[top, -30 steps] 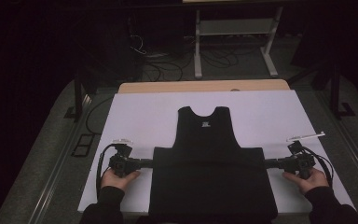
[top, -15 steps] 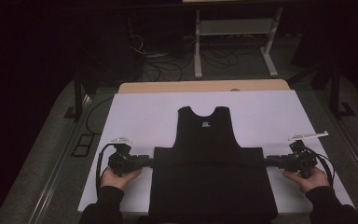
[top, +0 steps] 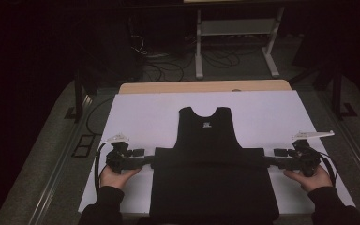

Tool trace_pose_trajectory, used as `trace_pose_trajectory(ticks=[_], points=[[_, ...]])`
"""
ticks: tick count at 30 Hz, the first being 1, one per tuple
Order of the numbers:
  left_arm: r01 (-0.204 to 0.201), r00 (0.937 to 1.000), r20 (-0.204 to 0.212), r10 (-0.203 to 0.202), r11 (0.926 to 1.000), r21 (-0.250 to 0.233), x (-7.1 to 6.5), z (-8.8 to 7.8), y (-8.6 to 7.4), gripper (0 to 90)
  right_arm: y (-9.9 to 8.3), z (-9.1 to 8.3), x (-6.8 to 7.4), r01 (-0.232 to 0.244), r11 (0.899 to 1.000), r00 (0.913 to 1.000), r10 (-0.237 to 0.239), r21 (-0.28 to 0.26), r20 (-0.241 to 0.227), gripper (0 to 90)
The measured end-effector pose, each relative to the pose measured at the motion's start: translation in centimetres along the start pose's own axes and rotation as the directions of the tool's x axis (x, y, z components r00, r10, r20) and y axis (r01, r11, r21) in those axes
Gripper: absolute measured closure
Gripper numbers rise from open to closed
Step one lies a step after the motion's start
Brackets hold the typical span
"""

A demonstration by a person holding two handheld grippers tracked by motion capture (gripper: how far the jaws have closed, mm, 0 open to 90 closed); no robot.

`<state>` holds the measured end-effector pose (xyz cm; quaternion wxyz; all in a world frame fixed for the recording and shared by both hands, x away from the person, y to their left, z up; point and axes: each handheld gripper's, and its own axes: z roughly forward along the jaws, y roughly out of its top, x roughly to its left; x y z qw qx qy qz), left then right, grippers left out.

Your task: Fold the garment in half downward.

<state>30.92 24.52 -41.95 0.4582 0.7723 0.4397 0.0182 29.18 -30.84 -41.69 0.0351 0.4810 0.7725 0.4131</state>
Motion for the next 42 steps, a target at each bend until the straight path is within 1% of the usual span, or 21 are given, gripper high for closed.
trace_pose_trajectory(ticks=[3,5,7,11,14,18,21,24,25,26,29,31,33,37,39,42], points=[[-0.008,1.0000,0.001,0.008,0.9999,-0.013,0.0,-0.1,0.2,25.6,0.2,-0.1,0.0,-0.004,1.000,1.0000,0.004,-0.015,0.004,17.4],[-0.016,0.9999,-0.002,0.016,0.9996,-0.022,0.1,-0.1,0.4,22.7,0.4,-0.1,0.0,0.002,1.000,1.0000,-0.002,-0.027,0.005,13.1],[-0.017,0.9999,0.001,0.017,0.9995,-0.028,0.1,-0.1,0.5,20.1,0.6,-0.2,0.1,0.010,0.999,0.9999,-0.010,-0.042,0.005,11.7],[-0.024,0.9996,0.009,0.025,0.9986,-0.046,0.2,-0.1,0.7,16.2,0.9,-0.3,0.1,0.028,0.998,0.9996,-0.028,-0.055,0.005,0.4],[-0.036,0.9993,0.000,0.036,0.9982,-0.047,0.3,0.0,1.0,14.5,1.1,-0.2,-0.1,0.034,0.998,0.9994,-0.034,-0.057,0.007,0.0],[-0.046,0.9989,-0.001,0.046,0.9975,-0.053,0.6,0.1,1.2,11.6,1.4,0.1,-0.5,0.039,0.998,0.9992,-0.038,-0.056,0.007,0.0],[-0.055,0.9985,-0.001,0.055,0.9979,-0.034,0.8,0.2,1.4,6.2,1.7,0.3,-0.7,0.042,0.998,0.9990,-0.042,-0.048,0.016,0.0],[-0.055,0.9985,-0.006,0.055,0.9982,-0.022,0.8,0.5,1.5,1.3,2.2,0.5,-0.8,0.065,0.997,0.9976,-0.064,-0.049,0.027,0.0],[-0.059,0.9982,-0.006,0.059,0.9980,-0.021,0.8,0.5,1.6,0.2,2.4,0.5,-0.8,0.066,0.997,0.9976,-0.065,-0.047,0.027,0.0],[-0.060,0.9982,-0.006,0.060,0.9980,-0.023,0.7,0.6,1.6,0.0,2.6,0.5,-0.8,0.068,0.996,0.9973,-0.067,-0.052,0.031,0.0],[-0.084,0.9965,-0.008,0.084,0.9963,-0.019,0.7,0.7,1.8,0.0,2.8,0.6,-0.7,0.079,0.995,0.9965,-0.077,-0.057,0.032,0.0],[-0.094,0.9954,-0.017,0.094,0.9955,-0.003,0.7,0.8,1.9,0.0,3.1,0.8,-0.6,0.091,0.995,0.9953,-0.089,-0.052,0.040,0.0],[-0.102,0.9946,-0.021,0.102,0.9948,-0.001,0.7,0.8,1.9,0.0,3.4,1.0,-0.5,0.102,0.993,0.9937,-0.099,-0.057,0.052,0.0],[-0.110,0.9937,-0.023,0.110,0.9938,-0.013,0.7,0.7,2.1,0.0,3.9,1.2,-0.4,0.115,0.992,0.9926,-0.112,-0.048,0.046,0.0],[-0.113,0.9933,-0.023,0.113,0.9934,-0.016,0.8,0.7,2.2,0.0,4.1,1.4,-0.5,0.118,0.992,0.9927,-0.116,-0.049,0.031,0.0],[-0.118,0.9927,-0.027,0.117,0.9929,-0.014,0.9,0.7,2.4,0.0,4.5,1.5,-0.4,0.125,0.991,0.9917,-0.124,-0.041,0.035,0.0]])
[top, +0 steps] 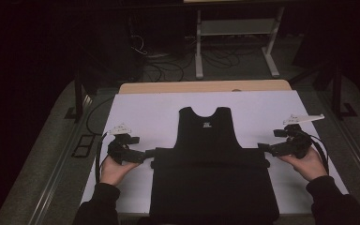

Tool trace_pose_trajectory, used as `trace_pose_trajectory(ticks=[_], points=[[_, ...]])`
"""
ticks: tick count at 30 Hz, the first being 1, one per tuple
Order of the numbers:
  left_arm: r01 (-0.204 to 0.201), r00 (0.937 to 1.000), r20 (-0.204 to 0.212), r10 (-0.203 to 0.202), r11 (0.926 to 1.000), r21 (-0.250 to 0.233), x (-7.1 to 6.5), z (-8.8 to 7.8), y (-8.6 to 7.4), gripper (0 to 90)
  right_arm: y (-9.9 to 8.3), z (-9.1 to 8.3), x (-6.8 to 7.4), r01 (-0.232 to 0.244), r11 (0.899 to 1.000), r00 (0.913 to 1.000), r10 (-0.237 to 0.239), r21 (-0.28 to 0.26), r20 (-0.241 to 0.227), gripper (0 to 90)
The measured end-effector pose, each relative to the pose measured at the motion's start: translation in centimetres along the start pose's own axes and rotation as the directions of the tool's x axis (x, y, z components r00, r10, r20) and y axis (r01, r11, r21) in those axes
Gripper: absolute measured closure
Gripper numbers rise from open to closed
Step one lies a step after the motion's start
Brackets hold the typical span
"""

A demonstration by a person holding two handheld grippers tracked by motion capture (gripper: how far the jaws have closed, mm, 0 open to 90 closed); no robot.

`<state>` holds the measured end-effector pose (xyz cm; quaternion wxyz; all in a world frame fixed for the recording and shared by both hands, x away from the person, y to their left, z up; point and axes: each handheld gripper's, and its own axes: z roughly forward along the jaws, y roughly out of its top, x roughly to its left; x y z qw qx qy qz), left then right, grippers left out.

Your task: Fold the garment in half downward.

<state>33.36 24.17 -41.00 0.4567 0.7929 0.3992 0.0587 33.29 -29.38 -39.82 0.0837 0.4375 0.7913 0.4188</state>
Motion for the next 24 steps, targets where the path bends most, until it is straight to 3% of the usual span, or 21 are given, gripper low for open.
trace_pose_trajectory(ticks=[24], points=[[-0.048,0.9988,-0.002,0.048,0.9987,-0.014,-0.6,0.2,2.2,0.0,1.9,-0.2,0.1,0.040,0.999,0.9992,-0.040,-0.034,-0.008,0.0]])
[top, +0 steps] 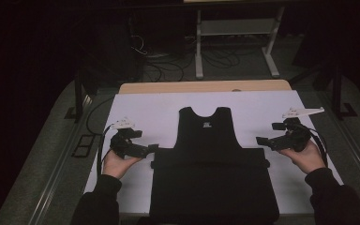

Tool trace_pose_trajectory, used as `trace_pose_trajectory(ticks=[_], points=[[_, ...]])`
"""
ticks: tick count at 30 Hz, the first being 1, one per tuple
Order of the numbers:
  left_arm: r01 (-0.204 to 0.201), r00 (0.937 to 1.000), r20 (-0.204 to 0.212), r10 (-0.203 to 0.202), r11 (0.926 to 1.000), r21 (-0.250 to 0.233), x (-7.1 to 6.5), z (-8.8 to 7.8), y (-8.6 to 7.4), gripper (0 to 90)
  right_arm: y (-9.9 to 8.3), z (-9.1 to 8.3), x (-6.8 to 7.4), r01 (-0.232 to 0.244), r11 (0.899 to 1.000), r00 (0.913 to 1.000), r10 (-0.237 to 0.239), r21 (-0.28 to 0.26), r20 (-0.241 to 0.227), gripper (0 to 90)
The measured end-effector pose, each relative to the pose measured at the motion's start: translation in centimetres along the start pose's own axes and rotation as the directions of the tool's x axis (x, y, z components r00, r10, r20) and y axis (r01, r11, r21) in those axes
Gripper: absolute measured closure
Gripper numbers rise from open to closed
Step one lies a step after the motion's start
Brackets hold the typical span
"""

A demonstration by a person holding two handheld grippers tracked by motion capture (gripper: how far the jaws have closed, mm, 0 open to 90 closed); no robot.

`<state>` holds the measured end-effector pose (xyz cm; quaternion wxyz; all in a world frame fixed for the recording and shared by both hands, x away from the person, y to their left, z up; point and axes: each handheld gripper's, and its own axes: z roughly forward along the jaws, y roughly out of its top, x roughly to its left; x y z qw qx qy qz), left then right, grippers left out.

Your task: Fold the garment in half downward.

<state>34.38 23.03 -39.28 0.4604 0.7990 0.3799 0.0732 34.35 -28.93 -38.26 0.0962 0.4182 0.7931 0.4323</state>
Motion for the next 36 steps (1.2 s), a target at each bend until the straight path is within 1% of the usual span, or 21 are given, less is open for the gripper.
trace_pose_trajectory(ticks=[4,7,10,14,16,22,24,31,35,36], points=[[-0.013,0.9999,0.002,0.013,0.9999,0.003,-0.1,0.0,0.6,0.0,0.4,0.0,-0.1,0.005,1.000,1.0000,-0.005,-0.002,0.001,0.0],[-0.015,0.9999,0.002,0.015,0.9999,0.000,-0.1,0.1,1.0,0.0,0.7,0.1,0.0,0.008,1.000,1.0000,-0.008,-0.002,-0.001,0.0],[-0.023,0.9997,0.002,0.023,0.9997,0.008,-0.1,0.2,1.3,0.0,1.1,0.2,0.0,0.012,1.000,0.9999,-0.012,0.001,-0.003,0.0],[-0.047,0.9989,0.002,0.047,0.9988,0.016,-0.3,0.3,1.8,0.0,1.4,0.4,-0.2,0.016,1.000,0.9999,-0.016,0.001,0.001,0.0],[-0.043,0.9991,0.007,0.042,0.9991,0.008,-0.2,0.4,2.0,0.0,1.6,0.5,-0.2,0.016,1.000,0.9999,-0.016,0.001,-0.001,0.0],[-0.055,0.9984,0.012,0.054,0.9982,0.025,-0.2,0.7,2.9,0.0,2.2,0.9,-0.2,0.023,1.000,0.9997,-0.023,-0.002,-0.004,0.0],[-0.055,0.9984,0.016,0.055,0.9983,0.021,-0.2,0.9,3.1,0.0,2.4,1.0,-0.2,0.021,1.000,0.9998,-0.021,0.001,-0.007,0.0],[-0.062,0.9979,0.024,0.061,0.9976,0.032,0.1,1.4,4.1,0.0,3.3,1.3,-0.4,0.031,1.000,0.9995,-0.031,0.002,-0.007,0.0],[-0.055,0.9981,0.031,0.054,0.9981,0.029,0.2,1.8,4.6,0.0,4.0,1.4,-0.6,0.042,0.999,0.9991,-0.042,0.000,-0.006,0.0],[-0.058,0.9979,0.032,0.057,0.9978,0.032,0.2,1.9,4.7,0.0,4.1,1.4,-0.6,0.038,0.999,0.9992,-0.038,0.001,-0.007,0.0]])
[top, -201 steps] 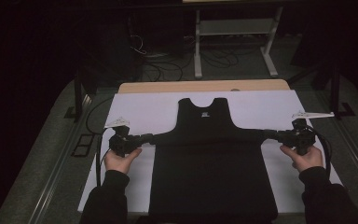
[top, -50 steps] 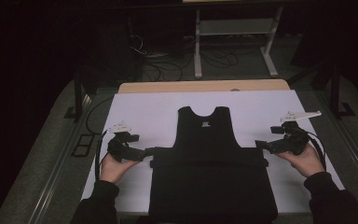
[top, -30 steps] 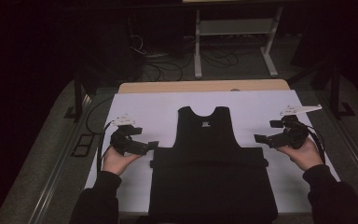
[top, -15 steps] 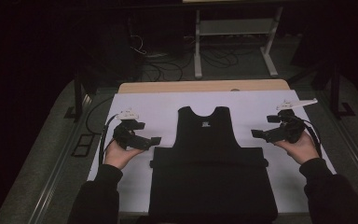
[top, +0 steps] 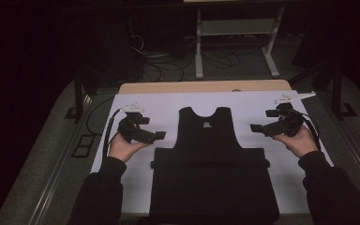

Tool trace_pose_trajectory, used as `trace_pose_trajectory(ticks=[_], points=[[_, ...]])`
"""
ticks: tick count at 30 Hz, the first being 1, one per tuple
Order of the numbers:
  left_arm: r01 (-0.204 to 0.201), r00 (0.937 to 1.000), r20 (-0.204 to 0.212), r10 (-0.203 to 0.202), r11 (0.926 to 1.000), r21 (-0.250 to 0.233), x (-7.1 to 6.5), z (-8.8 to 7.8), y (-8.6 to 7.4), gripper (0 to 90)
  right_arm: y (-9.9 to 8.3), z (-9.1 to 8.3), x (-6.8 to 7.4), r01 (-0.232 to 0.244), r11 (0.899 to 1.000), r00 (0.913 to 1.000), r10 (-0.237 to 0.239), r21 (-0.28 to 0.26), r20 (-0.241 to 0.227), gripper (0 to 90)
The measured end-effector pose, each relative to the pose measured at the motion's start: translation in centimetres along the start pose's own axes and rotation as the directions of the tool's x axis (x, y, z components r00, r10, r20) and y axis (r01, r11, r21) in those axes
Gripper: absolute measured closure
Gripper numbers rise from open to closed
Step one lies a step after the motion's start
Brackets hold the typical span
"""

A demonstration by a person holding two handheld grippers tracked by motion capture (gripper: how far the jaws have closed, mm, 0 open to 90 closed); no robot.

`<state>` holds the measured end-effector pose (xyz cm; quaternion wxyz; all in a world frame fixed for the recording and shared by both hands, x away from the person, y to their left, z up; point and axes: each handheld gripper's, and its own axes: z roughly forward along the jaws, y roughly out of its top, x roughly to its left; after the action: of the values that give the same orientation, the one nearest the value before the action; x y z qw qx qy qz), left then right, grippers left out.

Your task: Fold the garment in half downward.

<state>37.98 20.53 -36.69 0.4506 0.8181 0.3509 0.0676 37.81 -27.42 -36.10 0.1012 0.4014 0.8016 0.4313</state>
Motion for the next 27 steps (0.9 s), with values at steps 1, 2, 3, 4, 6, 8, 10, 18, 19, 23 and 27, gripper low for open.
trace_pose_trajectory(ticks=[1,2,3,4,6,8,10,18,19,23,27], points=[[0.001,1.0000,0.001,-0.001,1.0000,0.001,0.0,0.1,0.2,0.0,0.2,0.0,0.0,0.002,1.000,1.0000,-0.002,0.001,0.000,0.0],[0.000,1.0000,0.001,0.000,1.0000,0.003,0.1,0.2,0.3,0.0,0.4,0.1,-0.1,0.004,1.000,1.0000,-0.004,0.001,0.000,0.0],[0.002,1.0000,0.000,-0.002,1.0000,0.004,0.1,0.2,0.4,0.0,0.5,0.1,-0.1,0.005,1.000,1.0000,-0.005,0.000,0.000,0.0],[-0.003,1.0000,0.001,0.003,1.0000,0.006,0.2,0.3,0.6,0.0,0.6,0.2,-0.1,0.006,1.000,1.0000,-0.006,0.000,-0.001,0.0],[0.003,1.0000,0.000,-0.003,1.0000,0.002,0.3,0.4,0.9,0.0,0.9,0.3,-0.2,0.007,1.000,1.0000,-0.007,0.002,-0.002,0.0],[0.001,1.0000,-0.002,-0.001,1.0000,0.002,0.4,0.4,1.1,0.0,1.2,0.5,-0.3,0.009,1.000,1.0000,-0.009,0.004,-0.003,0.0],[0.006,0.9999,-0.009,-0.006,1.0000,0.005,0.6,0.5,1.4,0.0,1.4,0.7,-0.5,0.013,1.000,0.9999,-0.013,0.006,0.002,0.0],[0.001,0.9998,-0.021,-0.001,1.0000,0.008,1.2,0.8,2.7,0.0,2.2,1.2,-0.8,0.010,1.000,0.9999,-0.010,0.010,0.005,0.0],[-0.001,0.9997,-0.023,0.001,1.0000,0.008,1.3,0.9,2.9,0.0,2.3,1.3,-0.9,0.011,1.000,0.9999,-0.011,0.012,0.006,0.0],[0.009,0.9997,-0.023,-0.009,1.0000,-0.001,1.6,1.1,3.2,0.0,2.6,1.6,-1.1,0.006,1.000,1.0000,-0.006,0.015,0.006,0.0],[0.015,0.9996,-0.023,-0.015,0.9999,-0.002,1.9,1.5,3.5,0.0,2.8,2.1,-1.5,0.002,1.000,1.0000,-0.002,0.018,0.008,0.0]])
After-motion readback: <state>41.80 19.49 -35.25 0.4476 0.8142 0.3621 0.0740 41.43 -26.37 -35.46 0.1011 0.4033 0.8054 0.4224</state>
